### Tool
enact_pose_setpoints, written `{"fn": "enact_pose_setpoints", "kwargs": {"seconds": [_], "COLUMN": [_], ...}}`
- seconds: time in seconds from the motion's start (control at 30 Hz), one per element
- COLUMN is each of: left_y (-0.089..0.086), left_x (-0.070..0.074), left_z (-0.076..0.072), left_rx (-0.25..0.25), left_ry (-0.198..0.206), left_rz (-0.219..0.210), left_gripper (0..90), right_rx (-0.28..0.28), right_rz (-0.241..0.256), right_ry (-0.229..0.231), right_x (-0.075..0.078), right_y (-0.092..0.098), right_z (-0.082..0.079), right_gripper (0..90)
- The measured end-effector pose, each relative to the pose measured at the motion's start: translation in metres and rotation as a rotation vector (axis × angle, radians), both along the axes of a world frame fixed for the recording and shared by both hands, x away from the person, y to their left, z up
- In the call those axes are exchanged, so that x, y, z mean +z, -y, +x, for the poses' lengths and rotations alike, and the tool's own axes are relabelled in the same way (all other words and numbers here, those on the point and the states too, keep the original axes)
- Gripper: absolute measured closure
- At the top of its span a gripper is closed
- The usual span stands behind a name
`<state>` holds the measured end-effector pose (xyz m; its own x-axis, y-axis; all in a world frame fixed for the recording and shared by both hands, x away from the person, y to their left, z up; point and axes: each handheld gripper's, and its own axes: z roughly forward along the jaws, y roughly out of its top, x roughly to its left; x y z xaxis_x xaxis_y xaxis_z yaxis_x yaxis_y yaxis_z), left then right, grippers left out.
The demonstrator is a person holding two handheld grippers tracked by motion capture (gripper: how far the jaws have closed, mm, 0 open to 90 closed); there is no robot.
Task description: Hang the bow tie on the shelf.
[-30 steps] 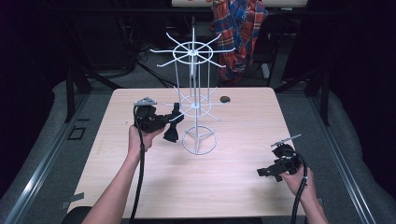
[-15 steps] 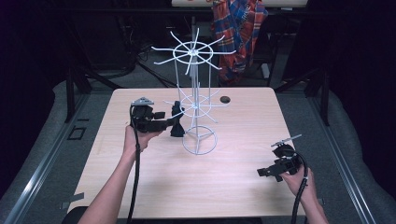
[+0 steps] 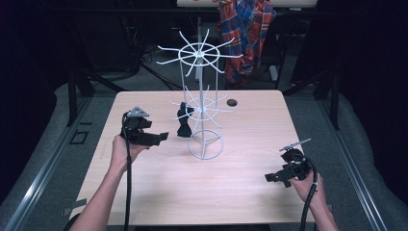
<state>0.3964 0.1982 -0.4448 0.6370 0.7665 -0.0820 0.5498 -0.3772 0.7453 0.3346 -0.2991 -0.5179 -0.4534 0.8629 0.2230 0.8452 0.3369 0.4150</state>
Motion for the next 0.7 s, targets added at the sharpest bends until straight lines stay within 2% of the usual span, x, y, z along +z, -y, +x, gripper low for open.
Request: {"fn": "enact_pose_setpoints", "kwargs": {"seconds": [0.13,0.2,0.37,0.47,0.57,0.6,0.63,0.7], "left_y": [-0.007,-0.012,-0.021,-0.025,-0.027,-0.027,-0.028,-0.029], "left_x": [0.0,-0.001,-0.003,-0.005,-0.008,-0.008,-0.01,-0.014], "left_z": [-0.009,-0.017,-0.029,-0.038,-0.045,-0.045,-0.049,-0.053], "left_rx": [0.004,0.019,0.035,0.04,0.043,0.043,0.048,0.045], "left_ry": [-0.02,-0.039,-0.07,-0.085,-0.1,-0.1,-0.112,-0.134], "left_rz": [0.026,0.063,0.113,0.125,0.162,0.162,0.182,0.192], "left_gripper": [12.8,11.2,5.5,3.3,1.5,1.1,0.4,0.1], "right_rx": [0.002,0.0,0.002,-0.003,-0.005,-0.005,-0.009,-0.004], "right_rz": [0.002,0.001,0.001,0.007,0.012,0.013,0.013,0.012], "right_ry": [-0.001,-0.004,-0.004,-0.006,-0.005,-0.005,-0.003,-0.006], "right_x": [0.0,0.001,0.001,0.001,0.001,0.001,0.0,0.001], "right_y": [0.0,0.0,0.0,0.0,0.0,0.0,0.0,0.0], "right_z": [0.0,0.0,0.0,-0.001,-0.001,-0.001,-0.001,-0.001], "right_gripper": [6.9,6.9,6.9,6.9,7.0,7.0,7.0,7.0]}}
